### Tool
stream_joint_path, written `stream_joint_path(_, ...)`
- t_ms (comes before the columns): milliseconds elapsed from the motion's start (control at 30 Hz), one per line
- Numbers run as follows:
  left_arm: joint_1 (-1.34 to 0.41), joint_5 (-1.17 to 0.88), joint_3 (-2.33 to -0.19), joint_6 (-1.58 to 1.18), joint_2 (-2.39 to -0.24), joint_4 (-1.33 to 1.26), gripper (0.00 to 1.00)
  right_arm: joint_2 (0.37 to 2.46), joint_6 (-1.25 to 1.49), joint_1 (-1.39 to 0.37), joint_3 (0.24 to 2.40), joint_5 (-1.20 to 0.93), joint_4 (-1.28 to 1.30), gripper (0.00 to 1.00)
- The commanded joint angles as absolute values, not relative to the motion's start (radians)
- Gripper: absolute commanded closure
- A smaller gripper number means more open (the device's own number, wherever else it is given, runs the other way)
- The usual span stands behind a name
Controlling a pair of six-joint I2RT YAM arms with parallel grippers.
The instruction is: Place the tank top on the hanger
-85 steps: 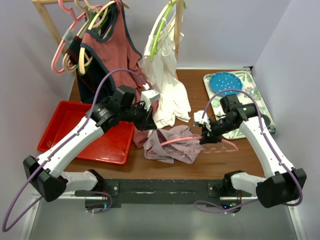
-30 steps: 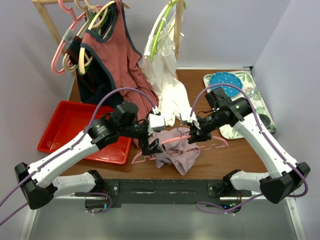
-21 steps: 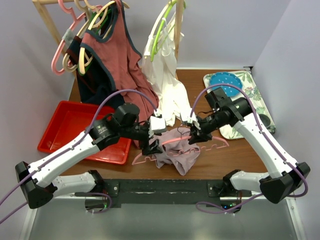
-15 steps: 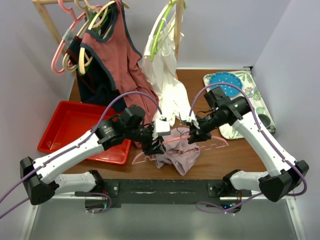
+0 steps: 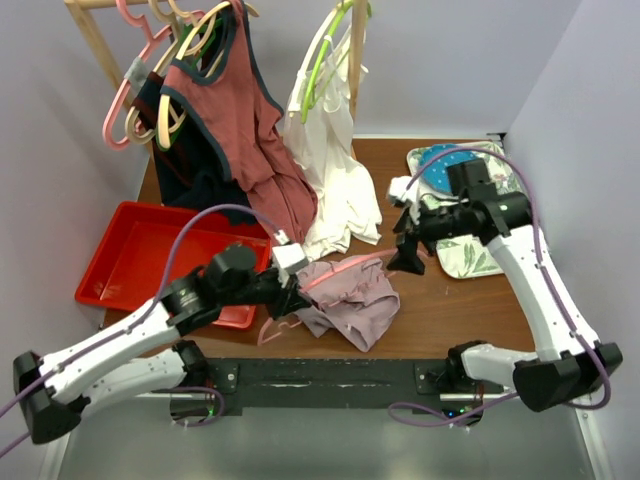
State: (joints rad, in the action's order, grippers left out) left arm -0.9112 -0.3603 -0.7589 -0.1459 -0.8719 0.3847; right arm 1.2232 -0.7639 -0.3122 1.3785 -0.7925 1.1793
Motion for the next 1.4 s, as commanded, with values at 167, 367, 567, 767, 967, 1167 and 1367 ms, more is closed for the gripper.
stream_joint_path(167,-0.911,-0.115,-0.610,-0.638,-0.663,-0.052,1.00,1.028,-0.822,-0.247,1.272,-1.000,1.227,0.01)
stream_joint_path(367,-0.911,-0.034,-0.666,-0.647,-0.729,-0.064,1.00,1.000,-0.668,-0.547,0.976,-0.664,0.918,0.06)
stream_joint_path(567,-0.911,0.052,-0.649,-0.710,-0.713,-0.110,1.00,1.078,-0.562,-0.682,0.896,-0.460,0.687,0.11)
stream_joint_path(767,-0.911,0.104,-0.655,-0.724,-0.687,-0.092,1.00,1.126,-0.503,-0.762,0.842,-0.342,0.577,0.12)
stream_joint_path(967,-0.911,0.132,-0.650,-0.730,-0.657,-0.061,1.00,1.146,-0.465,-0.770,0.798,-0.177,0.502,0.22)
stream_joint_path(1167,-0.911,0.138,-0.643,-0.718,-0.618,-0.026,1.00,1.126,-0.414,-0.761,0.765,-0.031,0.460,0.58)
stream_joint_path(1367,-0.911,0.074,-0.624,-0.628,-0.555,-0.009,1.00,1.100,-0.362,-0.623,0.804,-0.026,0.469,1.00)
